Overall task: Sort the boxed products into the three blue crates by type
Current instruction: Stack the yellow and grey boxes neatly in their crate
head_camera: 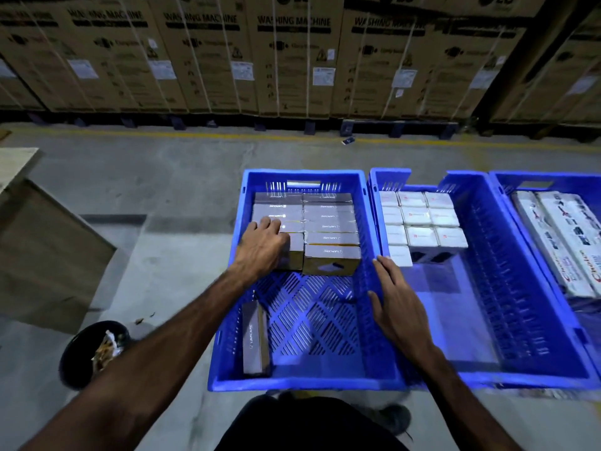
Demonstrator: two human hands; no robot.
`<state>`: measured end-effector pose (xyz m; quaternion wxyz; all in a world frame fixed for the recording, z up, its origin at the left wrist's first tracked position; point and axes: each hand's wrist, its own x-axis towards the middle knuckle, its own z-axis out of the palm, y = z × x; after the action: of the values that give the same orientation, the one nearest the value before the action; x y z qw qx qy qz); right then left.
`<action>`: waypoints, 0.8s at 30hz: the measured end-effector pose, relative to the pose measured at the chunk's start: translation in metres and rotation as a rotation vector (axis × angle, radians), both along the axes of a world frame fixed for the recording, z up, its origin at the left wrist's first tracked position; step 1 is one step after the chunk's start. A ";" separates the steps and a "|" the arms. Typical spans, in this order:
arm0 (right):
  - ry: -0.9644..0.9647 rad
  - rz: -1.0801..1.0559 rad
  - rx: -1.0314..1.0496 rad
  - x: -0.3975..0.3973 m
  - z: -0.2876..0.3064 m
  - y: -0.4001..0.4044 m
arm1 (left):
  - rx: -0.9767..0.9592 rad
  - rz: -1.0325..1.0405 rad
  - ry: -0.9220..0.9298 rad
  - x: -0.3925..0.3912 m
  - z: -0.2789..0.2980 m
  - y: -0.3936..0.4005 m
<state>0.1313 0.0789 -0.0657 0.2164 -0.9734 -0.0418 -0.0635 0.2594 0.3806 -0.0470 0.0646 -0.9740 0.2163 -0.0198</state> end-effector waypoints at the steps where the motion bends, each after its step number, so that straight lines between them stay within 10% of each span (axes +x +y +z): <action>1: 0.000 -0.001 0.011 0.000 -0.001 0.000 | 0.015 0.028 0.012 -0.002 -0.006 -0.003; 17: -0.010 -0.030 0.092 -0.005 -0.005 -0.004 | -0.415 0.243 0.134 -0.064 -0.046 -0.018; 24: -0.004 -0.022 0.084 -0.004 -0.007 -0.005 | -0.008 -0.078 0.516 -0.103 0.006 0.019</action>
<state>0.1276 0.0742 -0.0727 0.2565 -0.9636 -0.0287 -0.0693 0.1565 0.3999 -0.0406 0.0024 -0.9380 0.2628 0.2261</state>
